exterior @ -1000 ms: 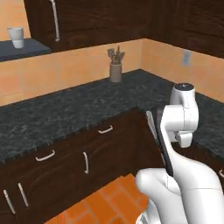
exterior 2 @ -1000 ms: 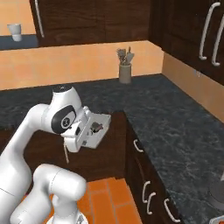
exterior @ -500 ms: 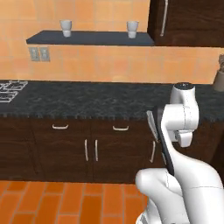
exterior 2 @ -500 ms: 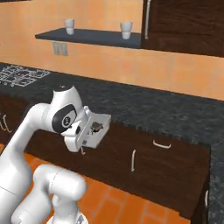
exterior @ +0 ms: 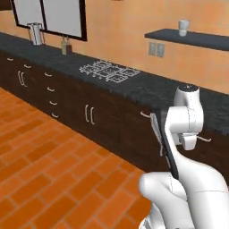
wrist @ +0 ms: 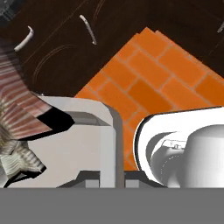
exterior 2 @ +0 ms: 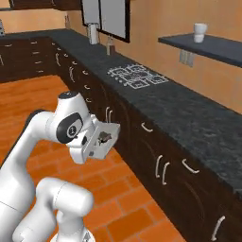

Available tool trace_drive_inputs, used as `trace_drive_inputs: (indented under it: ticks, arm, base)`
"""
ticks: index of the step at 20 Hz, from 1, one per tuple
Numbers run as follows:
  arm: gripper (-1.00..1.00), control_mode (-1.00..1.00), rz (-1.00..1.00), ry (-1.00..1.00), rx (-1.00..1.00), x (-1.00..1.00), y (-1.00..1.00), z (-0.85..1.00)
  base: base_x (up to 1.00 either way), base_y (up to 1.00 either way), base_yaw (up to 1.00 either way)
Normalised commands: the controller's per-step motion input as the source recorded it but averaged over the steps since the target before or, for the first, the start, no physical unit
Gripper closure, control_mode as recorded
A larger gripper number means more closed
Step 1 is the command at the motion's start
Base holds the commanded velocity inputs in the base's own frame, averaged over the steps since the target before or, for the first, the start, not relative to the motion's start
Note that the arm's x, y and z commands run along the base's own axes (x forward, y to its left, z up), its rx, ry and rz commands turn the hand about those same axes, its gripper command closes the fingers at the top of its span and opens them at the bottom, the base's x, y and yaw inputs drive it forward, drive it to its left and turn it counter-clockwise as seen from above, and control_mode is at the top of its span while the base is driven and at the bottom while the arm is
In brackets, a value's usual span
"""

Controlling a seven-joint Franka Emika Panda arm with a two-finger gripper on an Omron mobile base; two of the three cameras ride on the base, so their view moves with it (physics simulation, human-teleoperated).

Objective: Take the meat container that has the fish and place it on the second highest rack of the freezer. Then take the vegetable container that has the tomato and squash and place it on the highest rack of the freezer.

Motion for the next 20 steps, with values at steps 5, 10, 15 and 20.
trace_drive_inputs:
  ticks: [5,10,15,20]
  arm:
    - [1.0,1.0,0.0,0.0,0.0,0.0,0.0,0.0]
    - [1.0,1.0,0.0,0.0,0.0,0.0,0.0,0.0]
    - [1.0,1.0,0.0,0.0,0.0,0.0,0.0,0.0]
    - [1.0,1.0,0.0,0.0,0.0,0.0,0.0,0.0]
  base:
    - [-0.14,0.0,1.0]
    - [-0.14,0.0,1.0]
    - [-0.14,0.0,1.0]
    - [-0.13,0.0,1.0]
